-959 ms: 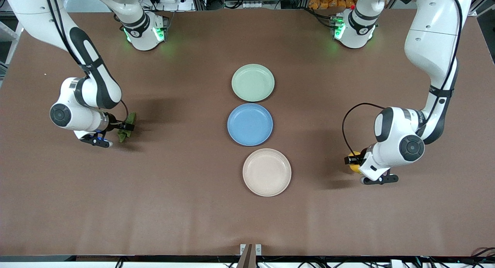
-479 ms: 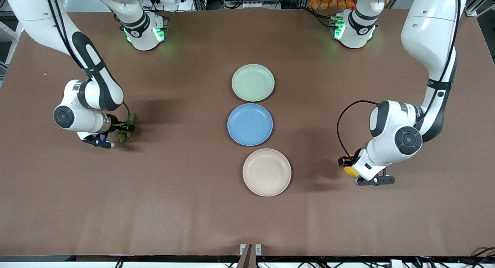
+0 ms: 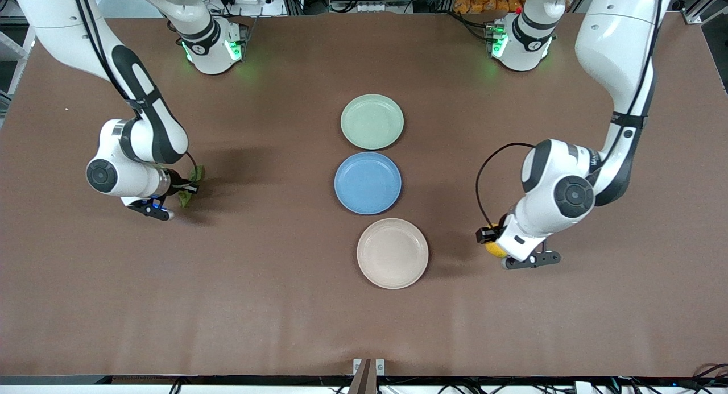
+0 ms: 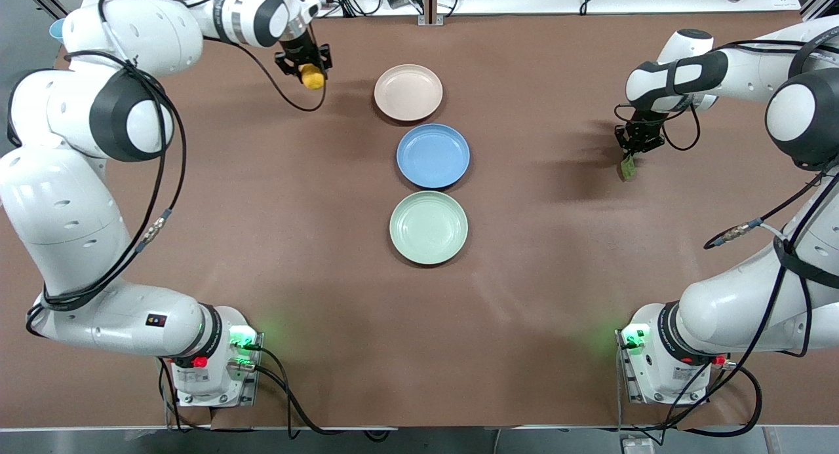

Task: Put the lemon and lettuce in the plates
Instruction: 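Carry the lemon onto the cream plate while the right gripper lifts the lettuce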

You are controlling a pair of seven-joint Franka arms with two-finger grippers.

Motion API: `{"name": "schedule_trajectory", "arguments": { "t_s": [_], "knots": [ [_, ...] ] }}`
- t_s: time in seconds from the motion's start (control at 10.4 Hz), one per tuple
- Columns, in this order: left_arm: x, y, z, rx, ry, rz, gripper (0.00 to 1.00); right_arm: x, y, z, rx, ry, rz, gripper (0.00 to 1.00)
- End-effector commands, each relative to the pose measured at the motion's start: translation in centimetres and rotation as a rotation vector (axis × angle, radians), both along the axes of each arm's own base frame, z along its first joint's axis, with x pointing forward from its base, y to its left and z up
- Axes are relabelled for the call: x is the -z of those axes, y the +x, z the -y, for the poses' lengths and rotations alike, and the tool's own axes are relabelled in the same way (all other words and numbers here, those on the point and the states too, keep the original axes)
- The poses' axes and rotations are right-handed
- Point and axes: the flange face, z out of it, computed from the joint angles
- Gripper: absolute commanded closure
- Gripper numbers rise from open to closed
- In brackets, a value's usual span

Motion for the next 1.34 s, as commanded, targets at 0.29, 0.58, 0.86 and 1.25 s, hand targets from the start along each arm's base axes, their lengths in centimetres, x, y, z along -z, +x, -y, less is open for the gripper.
{"name": "schedule_trajectory", "arguments": {
  "t_s": [0.29,0.58,0.86,1.25],
  "knots": [
    [-0.3,-1.5,10.2,-0.186,-0.031,0.016,1.00,-3.4,2.2,-0.1,-0.001,0.011,-0.099,1.00],
    [1.7,-3.1,15.4,-0.249,-0.095,0.079,1.00,-5.0,2.2,-2.1,-0.020,0.044,-0.187,1.00],
    [3.3,-3.9,17.9,-0.299,-0.148,0.125,1.00,-6.5,2.0,-5.4,0.007,0.132,-0.250,1.00],
    [3.9,-3.9,18.8,-0.345,-0.192,0.161,1.00,-9.0,1.4,-11.0,0.106,0.191,-0.352,1.00]
  ]
}}
